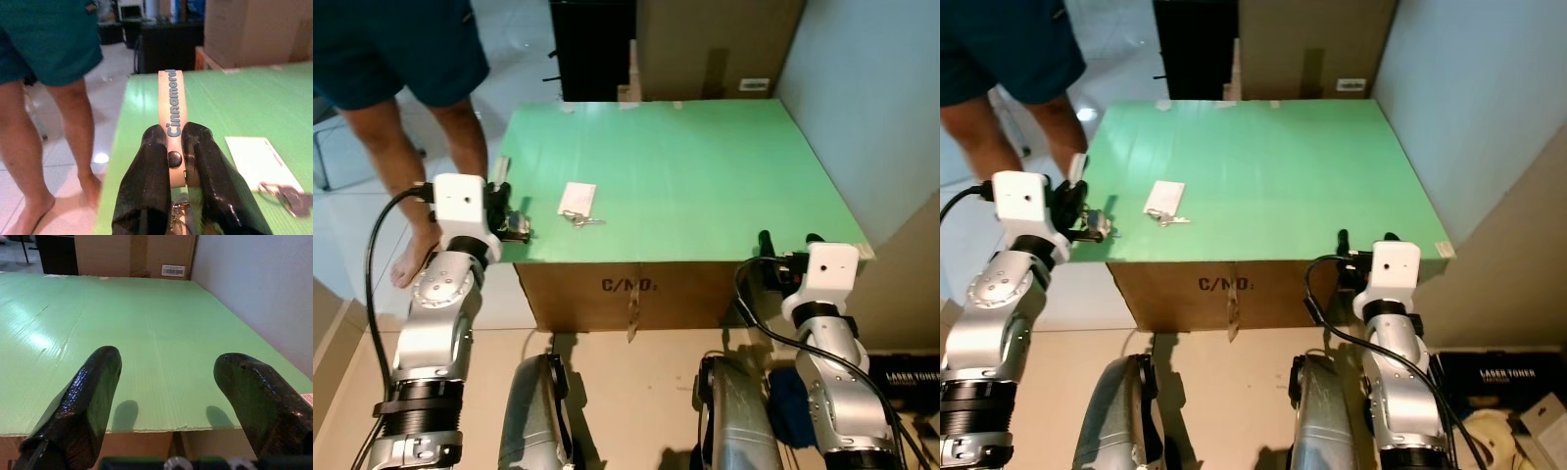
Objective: Hang keys on a hook
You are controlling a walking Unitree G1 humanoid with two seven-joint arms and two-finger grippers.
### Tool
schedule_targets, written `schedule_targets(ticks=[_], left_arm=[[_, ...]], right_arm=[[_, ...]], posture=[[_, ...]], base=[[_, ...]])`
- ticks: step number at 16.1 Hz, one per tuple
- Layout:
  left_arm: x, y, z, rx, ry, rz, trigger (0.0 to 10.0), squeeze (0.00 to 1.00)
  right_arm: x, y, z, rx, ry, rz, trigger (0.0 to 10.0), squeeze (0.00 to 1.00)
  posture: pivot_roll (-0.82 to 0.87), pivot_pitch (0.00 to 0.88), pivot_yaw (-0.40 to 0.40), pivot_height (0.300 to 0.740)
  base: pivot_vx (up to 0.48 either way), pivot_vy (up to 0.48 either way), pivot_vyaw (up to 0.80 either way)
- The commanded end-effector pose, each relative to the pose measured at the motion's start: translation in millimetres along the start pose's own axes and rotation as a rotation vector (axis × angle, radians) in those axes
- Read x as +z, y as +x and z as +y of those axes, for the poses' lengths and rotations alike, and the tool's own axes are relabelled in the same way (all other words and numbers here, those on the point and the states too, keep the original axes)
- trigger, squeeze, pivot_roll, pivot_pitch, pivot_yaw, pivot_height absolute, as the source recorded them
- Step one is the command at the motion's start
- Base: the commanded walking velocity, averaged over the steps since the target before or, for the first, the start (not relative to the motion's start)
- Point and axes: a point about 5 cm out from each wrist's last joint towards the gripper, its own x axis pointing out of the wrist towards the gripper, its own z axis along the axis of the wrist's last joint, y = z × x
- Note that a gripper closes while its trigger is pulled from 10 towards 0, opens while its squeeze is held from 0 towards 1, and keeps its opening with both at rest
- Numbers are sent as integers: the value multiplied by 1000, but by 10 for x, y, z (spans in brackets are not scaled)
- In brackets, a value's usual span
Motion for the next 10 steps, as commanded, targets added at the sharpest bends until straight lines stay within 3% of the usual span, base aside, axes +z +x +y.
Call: schedule_targets(ticks=[1, 3, 8, 10], left_arm=[[156, 19, -25, -8, 9, -59, 0, 0], [190, 12, -102, -28, 63, -87, 0, 0], [111, -18, -298, -74, 47, -66, 0, 0], [113, -14, -335, -81, 38, -68, 0, 0]], right_arm=[[-1, 7, -26, -4, 1, 0, 10000, 0], [-13, 12, -7, 4, 1, 2, 10000, 0], [-30, 2, 17, 14, -5, 4, 10000, 0], [-35, 1, 12, 14, -11, 4, 10000, 0]], posture=[[-100, 37, -8, 543], [-97, 39, -9, 543], [-103, 49, -8, 543], [-108, 54, -8, 543]], base=[[0, 0, 0], [0, 0, 0], [0, 0, 0], [403, 0, 0]])
